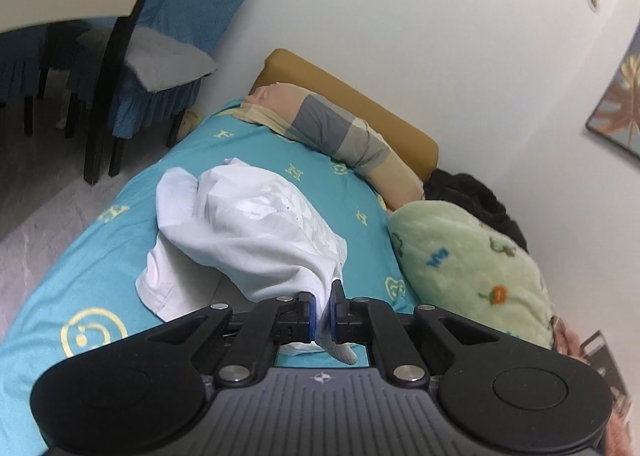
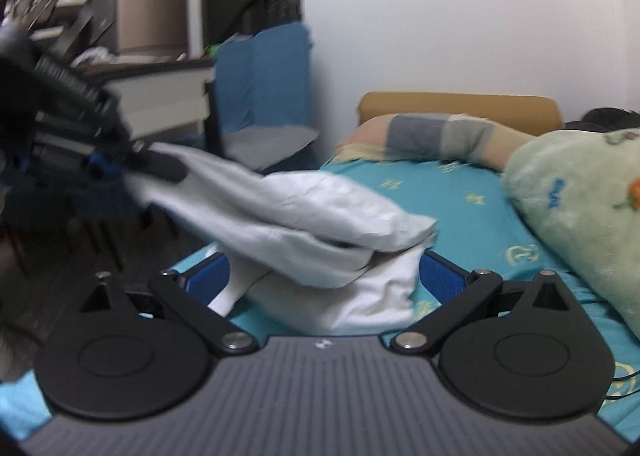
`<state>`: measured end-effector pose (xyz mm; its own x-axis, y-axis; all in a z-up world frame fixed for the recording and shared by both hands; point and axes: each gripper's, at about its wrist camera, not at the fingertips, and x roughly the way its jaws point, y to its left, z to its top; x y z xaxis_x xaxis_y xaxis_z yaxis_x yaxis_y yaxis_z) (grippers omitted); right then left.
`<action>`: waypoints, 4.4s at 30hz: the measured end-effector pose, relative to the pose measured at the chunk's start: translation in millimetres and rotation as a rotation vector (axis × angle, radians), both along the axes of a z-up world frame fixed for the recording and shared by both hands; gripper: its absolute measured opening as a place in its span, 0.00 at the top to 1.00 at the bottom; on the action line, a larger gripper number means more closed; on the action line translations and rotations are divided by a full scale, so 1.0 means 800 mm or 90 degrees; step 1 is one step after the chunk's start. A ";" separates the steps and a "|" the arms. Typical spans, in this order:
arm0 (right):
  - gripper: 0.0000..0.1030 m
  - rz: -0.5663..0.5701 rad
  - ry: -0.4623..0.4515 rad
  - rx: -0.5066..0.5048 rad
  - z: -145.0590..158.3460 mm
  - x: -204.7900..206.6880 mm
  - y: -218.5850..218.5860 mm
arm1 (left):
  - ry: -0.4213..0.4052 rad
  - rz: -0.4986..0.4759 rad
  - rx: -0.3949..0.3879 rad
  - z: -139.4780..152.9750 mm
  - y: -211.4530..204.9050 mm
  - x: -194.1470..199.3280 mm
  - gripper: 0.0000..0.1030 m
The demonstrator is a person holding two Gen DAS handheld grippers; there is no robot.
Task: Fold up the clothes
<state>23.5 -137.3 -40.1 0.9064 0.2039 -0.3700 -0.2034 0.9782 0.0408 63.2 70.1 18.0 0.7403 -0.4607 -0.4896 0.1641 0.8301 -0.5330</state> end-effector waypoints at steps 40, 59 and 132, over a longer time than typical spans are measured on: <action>0.00 -0.253 -0.097 0.061 0.057 0.050 -0.083 | -0.175 0.028 -0.199 0.035 0.064 -0.048 0.95; 0.00 -0.214 -0.050 0.051 0.044 0.040 -0.093 | 0.017 -0.011 0.070 -0.041 -0.001 0.007 0.42; 0.00 -0.370 -0.139 -0.101 0.074 -0.031 -0.064 | -0.268 0.402 0.327 0.029 -0.032 -0.128 0.00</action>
<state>-1.0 -188.6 19.3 0.9106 -0.3857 -0.1488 0.3748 0.9221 -0.0965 -39.5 44.5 41.5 0.9442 0.2906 -0.1552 -0.3043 0.9498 -0.0729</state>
